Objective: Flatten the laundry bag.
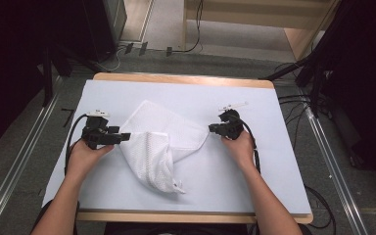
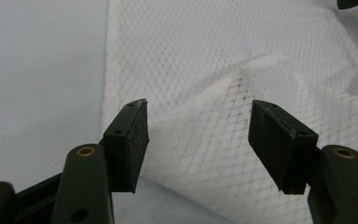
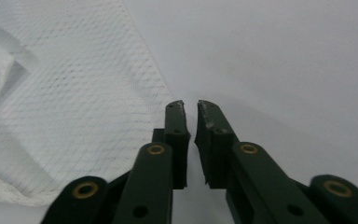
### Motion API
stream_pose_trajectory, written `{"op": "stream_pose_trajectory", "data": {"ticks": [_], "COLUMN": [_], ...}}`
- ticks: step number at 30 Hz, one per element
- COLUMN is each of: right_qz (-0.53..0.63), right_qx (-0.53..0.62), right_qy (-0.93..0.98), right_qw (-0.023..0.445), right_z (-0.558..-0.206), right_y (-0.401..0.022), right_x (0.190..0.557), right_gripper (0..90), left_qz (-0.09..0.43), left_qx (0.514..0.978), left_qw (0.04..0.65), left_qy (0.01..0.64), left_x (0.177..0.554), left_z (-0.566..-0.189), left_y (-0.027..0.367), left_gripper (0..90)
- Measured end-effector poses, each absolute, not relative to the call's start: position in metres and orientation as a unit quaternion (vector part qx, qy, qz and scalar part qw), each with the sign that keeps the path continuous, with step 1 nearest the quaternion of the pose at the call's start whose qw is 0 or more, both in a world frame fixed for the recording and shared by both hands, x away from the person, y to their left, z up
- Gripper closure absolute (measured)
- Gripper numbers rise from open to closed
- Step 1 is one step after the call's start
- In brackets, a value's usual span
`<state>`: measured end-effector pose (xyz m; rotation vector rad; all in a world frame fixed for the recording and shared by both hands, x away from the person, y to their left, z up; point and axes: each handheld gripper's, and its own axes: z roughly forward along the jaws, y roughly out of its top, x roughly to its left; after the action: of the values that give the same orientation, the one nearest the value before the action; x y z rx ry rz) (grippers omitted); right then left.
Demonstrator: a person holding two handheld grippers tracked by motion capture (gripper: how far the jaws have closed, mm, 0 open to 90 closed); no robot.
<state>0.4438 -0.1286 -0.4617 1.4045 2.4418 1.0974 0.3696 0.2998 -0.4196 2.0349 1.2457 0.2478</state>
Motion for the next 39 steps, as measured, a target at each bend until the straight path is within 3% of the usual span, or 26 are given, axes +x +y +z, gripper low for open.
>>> {"op": "stream_pose_trajectory", "data": {"ticks": [6, 11, 14, 23, 39], "right_qz": [0.361, 0.347, 0.339, 0.349, 0.339], "right_qx": [0.455, 0.435, 0.433, 0.457, 0.513], "right_qy": [0.813, 0.828, 0.833, 0.814, 0.784], "right_qw": [0.047, 0.064, 0.063, 0.078, 0.09], "right_z": [-0.468, -0.467, -0.465, -0.453, -0.463], "right_y": [-0.117, -0.108, -0.108, -0.139, -0.188], "right_x": [0.444, 0.44, 0.441, 0.461, 0.488], "right_gripper": [74.7, 87.6, 88.9, 88.7, 88.6], "left_qz": [0.097, 0.097, 0.097, 0.099, 0.095], "left_qx": [0.789, 0.79, 0.789, 0.789, 0.787], "left_qw": [0.362, 0.362, 0.362, 0.359, 0.362], "left_qy": [0.487, 0.486, 0.486, 0.489, 0.49], "left_x": [0.368, 0.368, 0.368, 0.363, 0.353], "left_z": [-0.42, -0.42, -0.42, -0.421, -0.422], "left_y": [0.301, 0.3, 0.3, 0.301, 0.301], "left_gripper": [38.8, 38.8, 38.8, 38.8, 39.0]}}
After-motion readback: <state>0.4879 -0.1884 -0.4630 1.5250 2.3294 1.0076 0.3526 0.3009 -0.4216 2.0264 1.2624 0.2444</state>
